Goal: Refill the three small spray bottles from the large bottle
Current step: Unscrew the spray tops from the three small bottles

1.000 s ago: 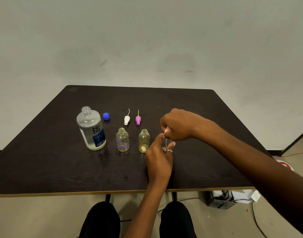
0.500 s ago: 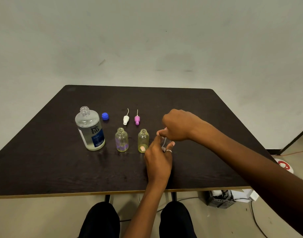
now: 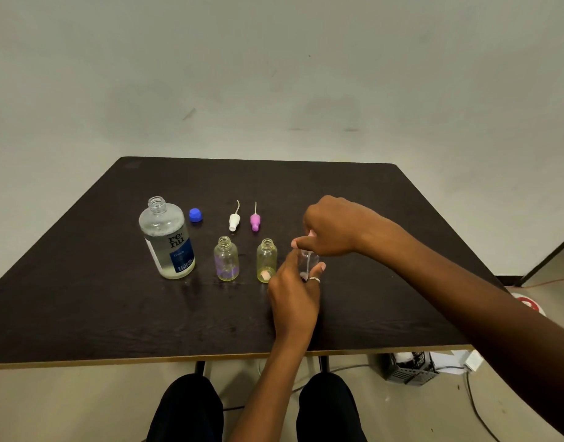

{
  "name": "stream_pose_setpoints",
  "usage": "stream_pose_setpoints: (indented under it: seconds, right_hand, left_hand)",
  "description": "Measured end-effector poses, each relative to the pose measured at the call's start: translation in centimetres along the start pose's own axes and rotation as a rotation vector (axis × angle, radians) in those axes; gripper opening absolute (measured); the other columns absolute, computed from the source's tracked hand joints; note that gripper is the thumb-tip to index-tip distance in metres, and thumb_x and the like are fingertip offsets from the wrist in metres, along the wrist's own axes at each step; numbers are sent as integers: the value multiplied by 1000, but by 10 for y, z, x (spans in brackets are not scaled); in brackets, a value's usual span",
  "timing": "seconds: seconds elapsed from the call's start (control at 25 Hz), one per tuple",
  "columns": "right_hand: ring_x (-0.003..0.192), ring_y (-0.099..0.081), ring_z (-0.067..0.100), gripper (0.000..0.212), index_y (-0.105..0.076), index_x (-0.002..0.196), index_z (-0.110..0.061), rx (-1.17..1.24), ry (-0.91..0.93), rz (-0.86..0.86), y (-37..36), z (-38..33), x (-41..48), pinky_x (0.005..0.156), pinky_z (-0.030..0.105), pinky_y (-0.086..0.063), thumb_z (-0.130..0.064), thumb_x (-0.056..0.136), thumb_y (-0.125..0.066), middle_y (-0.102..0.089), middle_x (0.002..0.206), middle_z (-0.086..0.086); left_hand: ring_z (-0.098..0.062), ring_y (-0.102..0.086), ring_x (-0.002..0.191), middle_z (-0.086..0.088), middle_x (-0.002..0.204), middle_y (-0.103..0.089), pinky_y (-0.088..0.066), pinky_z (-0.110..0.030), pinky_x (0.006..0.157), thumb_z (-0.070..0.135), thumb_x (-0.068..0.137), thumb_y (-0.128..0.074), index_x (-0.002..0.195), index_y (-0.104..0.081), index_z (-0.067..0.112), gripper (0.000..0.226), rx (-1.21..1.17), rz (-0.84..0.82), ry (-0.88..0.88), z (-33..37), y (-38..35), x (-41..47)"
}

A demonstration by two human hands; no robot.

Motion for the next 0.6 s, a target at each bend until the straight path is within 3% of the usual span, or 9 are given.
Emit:
stream_pose_setpoints:
  seconds: [0.16, 0.28, 0.36, 0.48, 0.6]
  right_hand:
    - [73, -62, 16, 24, -68, 86, -15, 34, 39, -39, 9, 0, -4, 65, 29, -51, -38, 89, -62, -66, 80, 0]
    - [76, -61, 16, 16, -65, 82, -19, 52, 54, -4, 27, 5, -7, 64, 27, -45, -35, 86, -64, -66, 82, -4]
    - [78, -62, 15, 17, -69, 86, -18, 60, 55, 19, 39, 9, -8, 66, 27, -46, -35, 85, -66, -68, 84, -4]
    - [74, -64, 9, 11, -70, 85, -20, 117, 56, -11, 58, 13, -12, 65, 24, -45, -31, 83, -69, -69, 79, -7]
    - [64, -66, 5, 5, -70, 81, -21, 174, 42, -33, 71, 15, -15, 62, 22, -46, -25, 81, -70, -71, 68, -6]
  left_hand:
    - [13, -57, 94, 17, 102, -64, -51, -13, 82, 21, 86, -76, 120, -65, 19, 36, -14, -5, 2, -4, -2, 0]
    - [-7, -65, 106, -2, 116, -69, -55, -20, 87, 22, 86, -76, 126, -63, 14, 43, -26, 5, 40, -6, -3, 1]
    - [-10, -65, 109, -5, 119, -69, -51, -17, 89, 22, 85, -77, 126, -64, 12, 44, -20, 16, 56, -5, -4, 1]
    - [-9, -64, 111, -4, 121, -69, -47, -14, 90, 23, 84, -78, 126, -64, 13, 45, -8, 11, 66, -5, -4, 1]
    - [-11, -64, 112, -4, 123, -68, -52, -20, 92, 24, 85, -77, 129, -62, 14, 48, -20, -6, 88, -7, -4, 2]
Point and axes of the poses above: each hand's wrist, its own x-axis towards the middle knuckle, its own y-axis out of the back of the hand, z = x × y, the point moved 1 cm from there along x, towards the middle knuckle
